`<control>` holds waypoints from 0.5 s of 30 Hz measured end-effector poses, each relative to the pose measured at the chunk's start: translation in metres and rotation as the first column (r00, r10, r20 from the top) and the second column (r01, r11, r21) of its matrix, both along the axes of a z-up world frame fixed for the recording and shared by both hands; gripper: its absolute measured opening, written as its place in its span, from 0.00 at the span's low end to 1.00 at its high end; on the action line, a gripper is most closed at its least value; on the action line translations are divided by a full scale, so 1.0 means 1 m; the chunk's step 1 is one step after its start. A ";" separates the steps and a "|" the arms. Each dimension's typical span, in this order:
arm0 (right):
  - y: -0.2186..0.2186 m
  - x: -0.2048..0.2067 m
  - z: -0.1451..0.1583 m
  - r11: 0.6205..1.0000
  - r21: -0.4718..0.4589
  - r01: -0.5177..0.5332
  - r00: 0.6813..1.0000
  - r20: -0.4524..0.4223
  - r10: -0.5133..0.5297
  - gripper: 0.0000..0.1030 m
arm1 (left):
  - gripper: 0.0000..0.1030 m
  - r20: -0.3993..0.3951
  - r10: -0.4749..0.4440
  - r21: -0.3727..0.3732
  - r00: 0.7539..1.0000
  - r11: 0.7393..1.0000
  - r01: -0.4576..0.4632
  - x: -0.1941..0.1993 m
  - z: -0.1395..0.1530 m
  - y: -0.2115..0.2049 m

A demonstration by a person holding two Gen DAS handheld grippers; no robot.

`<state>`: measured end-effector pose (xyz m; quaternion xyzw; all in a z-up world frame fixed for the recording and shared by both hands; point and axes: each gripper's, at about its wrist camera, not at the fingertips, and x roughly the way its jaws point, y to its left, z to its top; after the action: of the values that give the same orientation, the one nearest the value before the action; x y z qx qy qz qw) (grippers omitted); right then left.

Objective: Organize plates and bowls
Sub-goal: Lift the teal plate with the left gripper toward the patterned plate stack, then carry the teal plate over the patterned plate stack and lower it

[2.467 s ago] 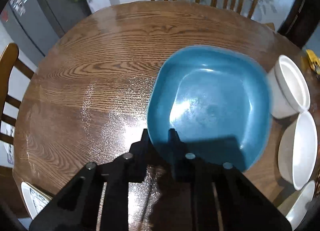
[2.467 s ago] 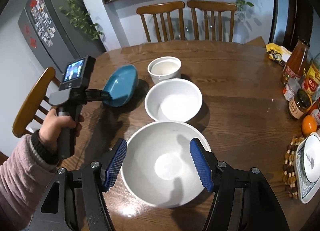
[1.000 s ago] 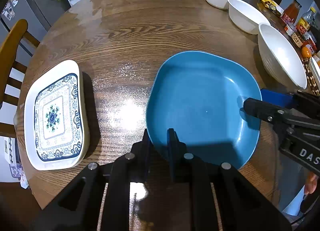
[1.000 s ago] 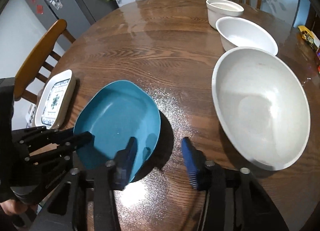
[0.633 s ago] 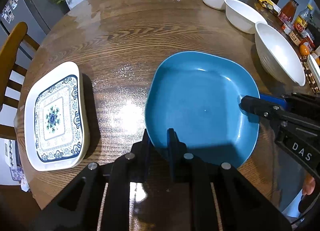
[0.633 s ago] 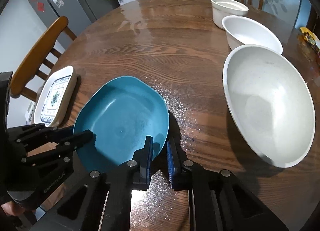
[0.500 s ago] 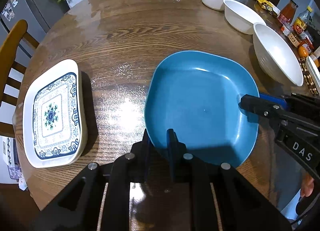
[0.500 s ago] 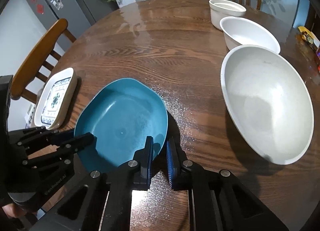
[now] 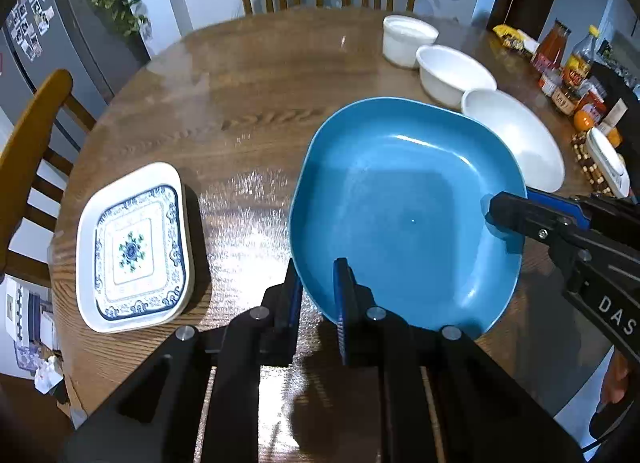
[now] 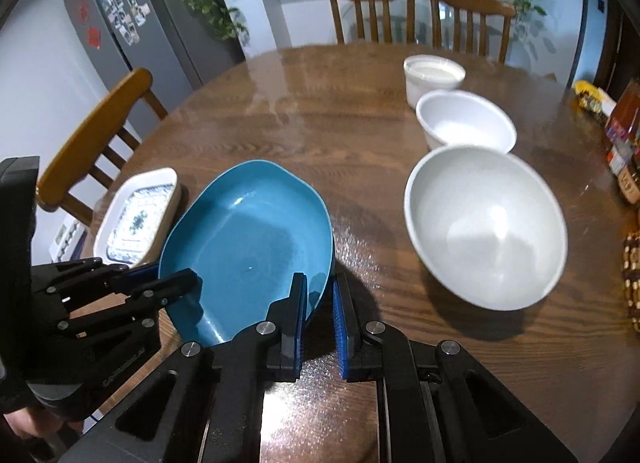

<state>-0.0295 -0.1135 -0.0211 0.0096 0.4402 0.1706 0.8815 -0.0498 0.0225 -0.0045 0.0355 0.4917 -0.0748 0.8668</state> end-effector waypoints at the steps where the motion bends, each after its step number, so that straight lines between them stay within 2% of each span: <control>1: -0.001 -0.002 0.003 1.000 0.001 0.001 1.000 0.010 -0.001 0.14 | 0.13 0.010 -0.001 0.000 1.000 1.000 0.001 -0.001 0.003 -0.001; 15: -0.022 -0.023 0.039 0.999 0.026 0.034 0.994 0.107 -0.036 0.14 | 0.13 0.123 -0.028 0.013 0.992 1.000 0.027 -0.015 0.035 -0.019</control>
<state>-0.0526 -0.1354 0.0180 0.0187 0.3897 0.1608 0.9066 -0.0651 0.0037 0.0306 0.0515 0.4372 -0.0817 0.8942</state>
